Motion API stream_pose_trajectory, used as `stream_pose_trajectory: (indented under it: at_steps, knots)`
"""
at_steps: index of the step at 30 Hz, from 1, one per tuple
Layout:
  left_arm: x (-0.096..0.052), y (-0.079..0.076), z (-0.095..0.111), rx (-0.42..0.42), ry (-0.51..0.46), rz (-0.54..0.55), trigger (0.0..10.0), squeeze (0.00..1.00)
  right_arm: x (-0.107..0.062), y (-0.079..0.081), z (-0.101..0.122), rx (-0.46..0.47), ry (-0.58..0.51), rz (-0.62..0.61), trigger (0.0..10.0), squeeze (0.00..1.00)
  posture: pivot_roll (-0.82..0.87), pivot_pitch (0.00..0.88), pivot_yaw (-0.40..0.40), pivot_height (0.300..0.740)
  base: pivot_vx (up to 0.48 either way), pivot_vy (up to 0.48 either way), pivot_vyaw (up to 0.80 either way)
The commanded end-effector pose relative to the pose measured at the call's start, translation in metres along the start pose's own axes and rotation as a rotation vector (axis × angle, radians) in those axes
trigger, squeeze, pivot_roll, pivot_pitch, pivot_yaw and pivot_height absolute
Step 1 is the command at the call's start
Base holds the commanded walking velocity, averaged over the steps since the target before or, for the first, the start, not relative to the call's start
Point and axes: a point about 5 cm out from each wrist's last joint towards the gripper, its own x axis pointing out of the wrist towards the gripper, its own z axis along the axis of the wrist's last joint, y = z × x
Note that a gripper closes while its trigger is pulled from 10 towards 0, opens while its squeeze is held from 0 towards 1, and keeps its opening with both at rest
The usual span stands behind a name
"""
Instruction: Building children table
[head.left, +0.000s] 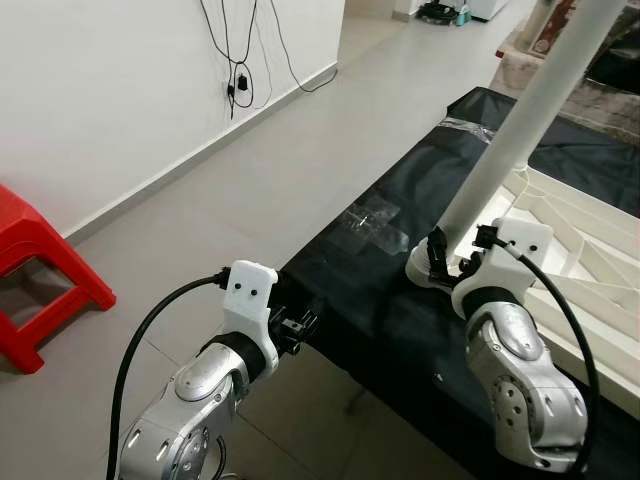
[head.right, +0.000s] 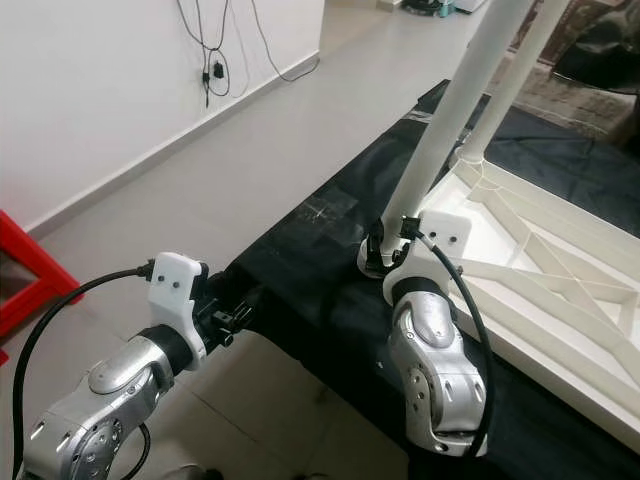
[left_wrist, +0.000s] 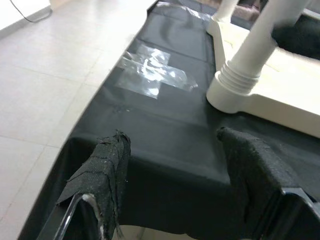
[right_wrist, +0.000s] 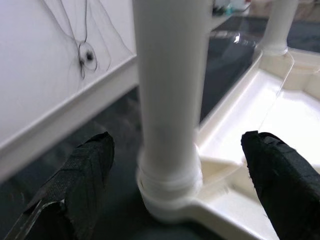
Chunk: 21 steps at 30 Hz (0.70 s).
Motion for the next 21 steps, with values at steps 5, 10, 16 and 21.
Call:
stream_pose_trajectory:
  at_steps: [5, 10, 16, 21]
  knots:
    - [0.000, 0.001, -0.004, 0.004, 0.010, 0.001, 10.0, 0.00, -0.005, -0.044, -0.011, -0.063, 0.079, 0.127, 10.0, 0.00, 0.15, 0.098, -0.105, 0.740, 0.000, 0.000, 0.00]
    - [0.001, 0.000, -0.004, 0.003, 0.008, 0.000, 10.0, 0.00, 0.014, -0.077, 0.000, -0.152, 0.120, 0.124, 10.0, 0.00, 0.15, 0.094, -0.111, 0.740, 0.000, 0.000, 0.00]
    - [0.001, -0.001, -0.005, 0.006, 0.006, 0.001, 10.0, 0.00, 0.025, -0.091, 0.011, -0.203, 0.075, 0.056, 10.0, 0.00, 0.16, 0.095, -0.120, 0.740, 0.000, 0.000, 0.00]
    - [0.000, 0.000, -0.006, 0.016, 0.006, 0.005, 10.0, 0.00, 0.027, -0.087, 0.013, -0.168, 0.015, 0.011, 10.0, 0.00, 0.16, 0.094, -0.119, 0.740, 0.000, 0.000, -0.59]
